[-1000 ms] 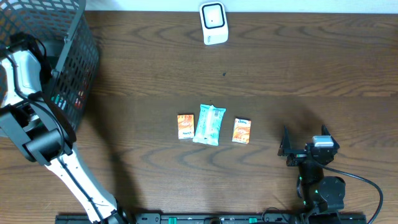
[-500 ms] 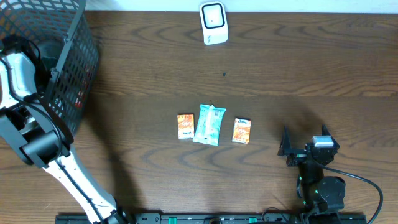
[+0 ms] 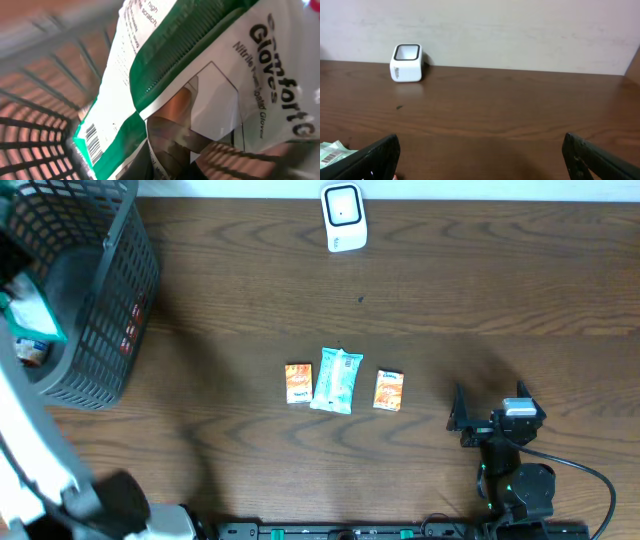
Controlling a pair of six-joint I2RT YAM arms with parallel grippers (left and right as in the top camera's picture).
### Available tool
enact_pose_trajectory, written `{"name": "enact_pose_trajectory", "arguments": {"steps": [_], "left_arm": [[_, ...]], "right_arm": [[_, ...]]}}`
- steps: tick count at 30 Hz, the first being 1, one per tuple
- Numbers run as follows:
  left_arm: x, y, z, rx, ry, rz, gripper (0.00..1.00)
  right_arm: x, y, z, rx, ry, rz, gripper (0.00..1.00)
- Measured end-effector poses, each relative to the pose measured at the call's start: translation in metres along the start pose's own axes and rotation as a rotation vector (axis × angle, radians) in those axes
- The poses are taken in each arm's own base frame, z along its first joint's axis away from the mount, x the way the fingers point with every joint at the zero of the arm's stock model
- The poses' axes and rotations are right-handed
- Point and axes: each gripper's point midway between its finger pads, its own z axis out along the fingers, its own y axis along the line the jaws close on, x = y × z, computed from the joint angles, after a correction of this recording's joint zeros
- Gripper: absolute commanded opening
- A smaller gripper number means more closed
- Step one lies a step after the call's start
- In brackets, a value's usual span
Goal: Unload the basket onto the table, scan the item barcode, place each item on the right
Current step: 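Grasp the green-and-white Comfort Gloves pack in the basket with left gripper, then lay the gloves pack left of the wipes pack and release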
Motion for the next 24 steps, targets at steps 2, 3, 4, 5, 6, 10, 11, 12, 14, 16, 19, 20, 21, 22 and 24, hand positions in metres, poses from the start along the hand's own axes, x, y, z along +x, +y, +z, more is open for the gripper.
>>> {"name": "enact_pose_trajectory", "arguments": {"steps": [2,3,4,5,6,10,11,12,14,16,19,20,21,22,24], "left_arm": [[-0.013,-0.005,-0.032,0.027,-0.075,-0.042,0.07],[-0.017,-0.008,-0.05,0.046,-0.111,-0.067,0.07],[-0.019,-0.013,-0.063,0.067,-0.135,-0.082,0.07],[-0.02,-0.019,-0.079,0.098,-0.157,-0.099,0.07],[-0.02,-0.031,-0.1,0.155,-0.179,-0.11,0.07],[0.005,-0.075,-0.158,0.349,-0.164,-0.082,0.07],[0.016,-0.086,-0.169,0.391,-0.138,-0.062,0.07],[0.03,-0.095,-0.179,0.427,-0.1,-0.047,0.07],[0.06,-0.108,-0.186,0.462,0.002,-0.031,0.07],[0.086,-0.12,-0.184,0.47,0.094,0.0,0.07],[0.127,-0.142,-0.167,0.47,0.229,0.064,0.07],[0.143,-0.149,-0.156,0.454,0.275,0.088,0.07],[0.158,-0.154,-0.144,0.431,0.318,0.112,0.07],[0.174,-0.158,-0.131,0.4,0.357,0.14,0.07],[0.208,-0.164,-0.105,0.325,0.44,0.197,0.07]], "right_arm": [[0.0,0.0,0.0,0.0,0.0,0.0,0.99],[0.0,0.0,0.0,0.0,0.0,0.0,0.99],[0.0,0.0,0.0,0.0,0.0,0.0,0.99],[0.0,0.0,0.0,0.0,0.0,0.0,0.99],[0.0,0.0,0.0,0.0,0.0,0.0,0.99],[0.0,0.0,0.0,0.0,0.0,0.0,0.99],[0.0,0.0,0.0,0.0,0.0,0.0,0.99],[0.0,0.0,0.0,0.0,0.0,0.0,0.99],[0.0,0.0,0.0,0.0,0.0,0.0,0.99],[0.0,0.0,0.0,0.0,0.0,0.0,0.99],[0.0,0.0,0.0,0.0,0.0,0.0,0.99],[0.0,0.0,0.0,0.0,0.0,0.0,0.99],[0.0,0.0,0.0,0.0,0.0,0.0,0.99],[0.0,0.0,0.0,0.0,0.0,0.0,0.99],[0.0,0.0,0.0,0.0,0.0,0.0,0.99]]}}
